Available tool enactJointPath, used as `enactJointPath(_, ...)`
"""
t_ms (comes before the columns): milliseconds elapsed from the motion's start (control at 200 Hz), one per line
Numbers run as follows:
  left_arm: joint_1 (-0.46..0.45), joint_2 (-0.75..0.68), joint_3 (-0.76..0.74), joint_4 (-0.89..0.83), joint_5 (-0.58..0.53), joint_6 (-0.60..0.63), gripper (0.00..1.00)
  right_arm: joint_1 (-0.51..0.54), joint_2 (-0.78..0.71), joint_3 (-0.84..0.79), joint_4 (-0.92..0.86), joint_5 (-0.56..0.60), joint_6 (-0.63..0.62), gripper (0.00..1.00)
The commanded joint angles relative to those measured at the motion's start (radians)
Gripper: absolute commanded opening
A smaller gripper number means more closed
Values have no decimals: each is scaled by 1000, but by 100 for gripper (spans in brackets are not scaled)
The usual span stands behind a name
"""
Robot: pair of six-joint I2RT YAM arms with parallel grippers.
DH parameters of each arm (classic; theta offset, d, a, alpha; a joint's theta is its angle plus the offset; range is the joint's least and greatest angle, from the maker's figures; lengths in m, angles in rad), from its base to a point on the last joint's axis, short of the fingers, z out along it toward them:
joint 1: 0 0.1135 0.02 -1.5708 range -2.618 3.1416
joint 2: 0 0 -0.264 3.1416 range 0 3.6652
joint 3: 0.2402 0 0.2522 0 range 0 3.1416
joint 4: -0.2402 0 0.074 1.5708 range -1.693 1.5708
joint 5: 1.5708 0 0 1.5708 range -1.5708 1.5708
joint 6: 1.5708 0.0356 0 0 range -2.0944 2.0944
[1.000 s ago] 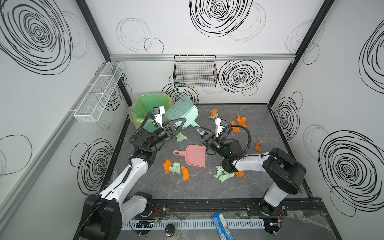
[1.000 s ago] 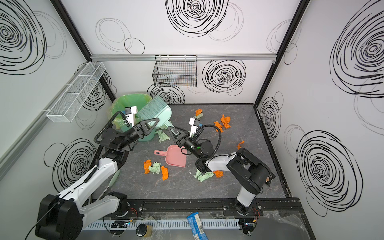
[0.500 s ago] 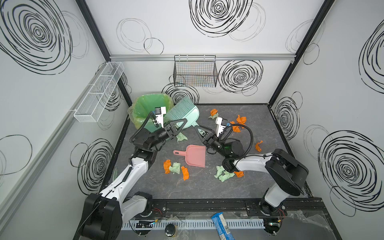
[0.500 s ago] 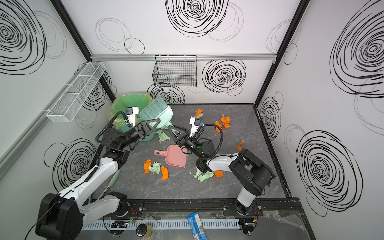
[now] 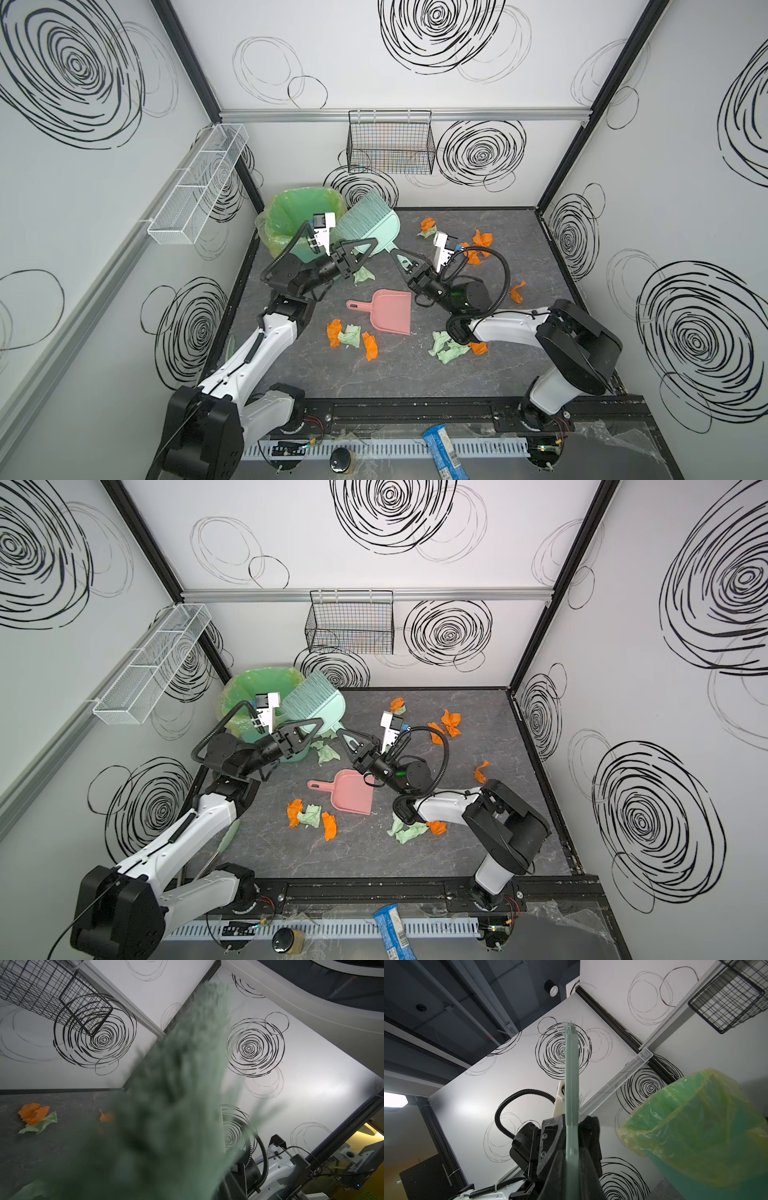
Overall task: Sweep away the paper scraps from the table
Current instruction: 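Lower the left gripper onto the pink dustpan handle while the right gripper holds the brush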
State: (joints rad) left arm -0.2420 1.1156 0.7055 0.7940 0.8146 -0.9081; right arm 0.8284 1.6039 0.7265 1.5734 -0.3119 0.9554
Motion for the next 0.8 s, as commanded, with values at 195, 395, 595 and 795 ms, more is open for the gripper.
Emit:
enactJointPath(195,-4,-10,104,-630,88,661,96,-36,-317,-66,-504,149,-128,0)
enactJointPath(395,39,-31,81,-929,19,1173,96,-110,-538,-153,-814,236,-113,0)
enactJointPath(595,101,-63,2,-1020,7,1626,96,-217,-728,-217,-1074,213,-101,0)
enactJointPath(795,205,33,-45,-1057,142,1998,96,-281,-885,-323,-1161,191,-81,0)
